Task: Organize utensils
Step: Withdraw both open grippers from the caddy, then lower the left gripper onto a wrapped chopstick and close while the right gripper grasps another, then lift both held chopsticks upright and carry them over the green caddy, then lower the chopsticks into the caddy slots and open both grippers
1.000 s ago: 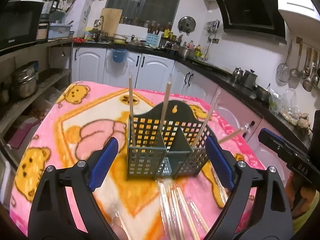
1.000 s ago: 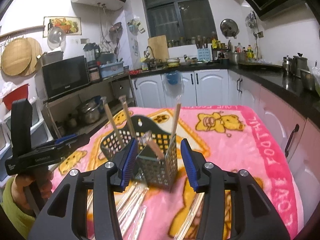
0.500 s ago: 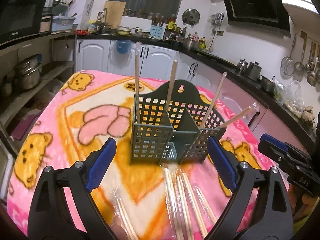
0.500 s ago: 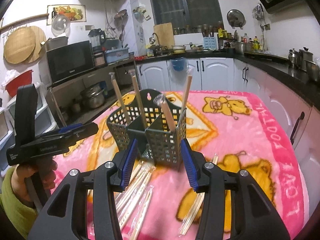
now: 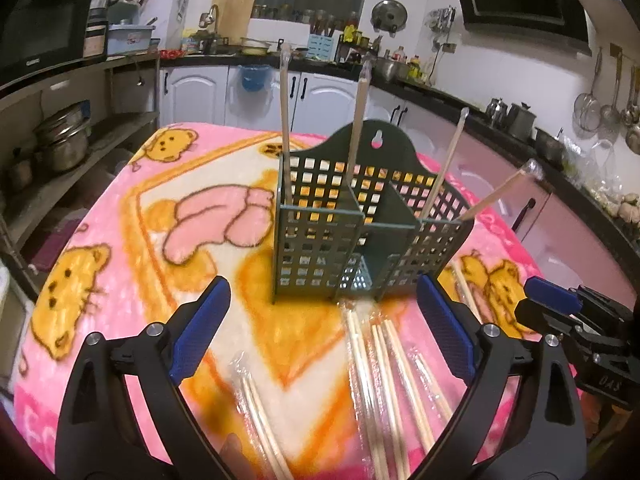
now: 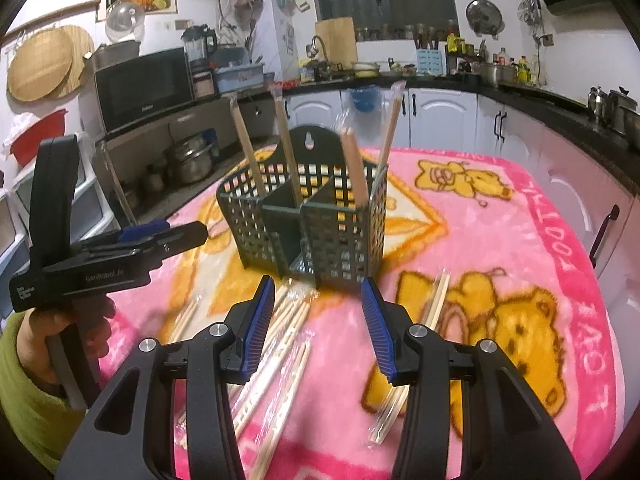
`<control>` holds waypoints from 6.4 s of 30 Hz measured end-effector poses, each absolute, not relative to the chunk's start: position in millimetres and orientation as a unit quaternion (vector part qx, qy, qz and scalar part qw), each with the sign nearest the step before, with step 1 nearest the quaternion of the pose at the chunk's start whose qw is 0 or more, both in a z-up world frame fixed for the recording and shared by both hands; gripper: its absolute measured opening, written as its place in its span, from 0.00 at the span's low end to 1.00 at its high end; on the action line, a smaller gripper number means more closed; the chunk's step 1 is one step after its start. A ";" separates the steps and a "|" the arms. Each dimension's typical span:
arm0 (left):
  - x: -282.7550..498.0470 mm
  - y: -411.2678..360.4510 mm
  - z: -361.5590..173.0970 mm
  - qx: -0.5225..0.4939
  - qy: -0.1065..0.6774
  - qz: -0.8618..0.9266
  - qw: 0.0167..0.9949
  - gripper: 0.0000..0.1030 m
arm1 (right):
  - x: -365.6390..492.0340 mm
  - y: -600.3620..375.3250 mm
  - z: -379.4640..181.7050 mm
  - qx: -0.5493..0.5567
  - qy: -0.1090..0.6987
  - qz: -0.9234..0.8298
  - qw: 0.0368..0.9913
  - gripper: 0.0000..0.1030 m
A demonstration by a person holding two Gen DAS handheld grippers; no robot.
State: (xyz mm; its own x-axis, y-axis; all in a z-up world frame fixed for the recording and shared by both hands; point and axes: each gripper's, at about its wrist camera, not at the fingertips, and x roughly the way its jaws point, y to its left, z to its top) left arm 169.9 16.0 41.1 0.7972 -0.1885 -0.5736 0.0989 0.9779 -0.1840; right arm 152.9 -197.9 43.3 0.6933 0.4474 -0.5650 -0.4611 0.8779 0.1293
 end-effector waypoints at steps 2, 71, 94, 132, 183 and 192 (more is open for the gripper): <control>170.9 15.0 36.7 -0.066 0.315 -0.071 0.944 0.86 | 153.7 -195.5 37.1 -0.015 0.315 0.248 0.916 0.42; 240.0 -7.1 -41.6 -0.055 0.481 -0.122 0.867 0.18 | 211.8 -167.1 -25.0 -0.039 0.417 0.252 0.873 0.08; 217.8 -14.9 25.7 -0.030 0.397 -0.142 0.906 0.03 | 181.8 -169.7 30.6 -0.022 0.337 0.273 0.901 0.05; 183.1 22.6 157.2 -0.096 0.195 -0.116 0.969 0.03 | 159.6 -170.3 160.3 0.000 0.165 0.298 0.940 0.04; 243.2 33.9 176.8 -0.102 0.091 -0.054 0.989 0.03 | 234.5 -143.4 193.1 -0.009 0.101 0.259 0.960 0.04; 252.4 34.4 155.5 -0.097 0.112 -0.056 0.987 0.03 | 244.6 -138.4 171.4 -0.004 0.122 0.255 0.959 0.05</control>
State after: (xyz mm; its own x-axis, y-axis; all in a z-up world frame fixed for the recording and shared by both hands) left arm 252.4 34.4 155.5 0.9686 -0.1329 -0.2101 0.0895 0.9749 -0.2037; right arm 244.6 -138.4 171.4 0.8405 0.4872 -0.2370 -0.4894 0.8704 0.0539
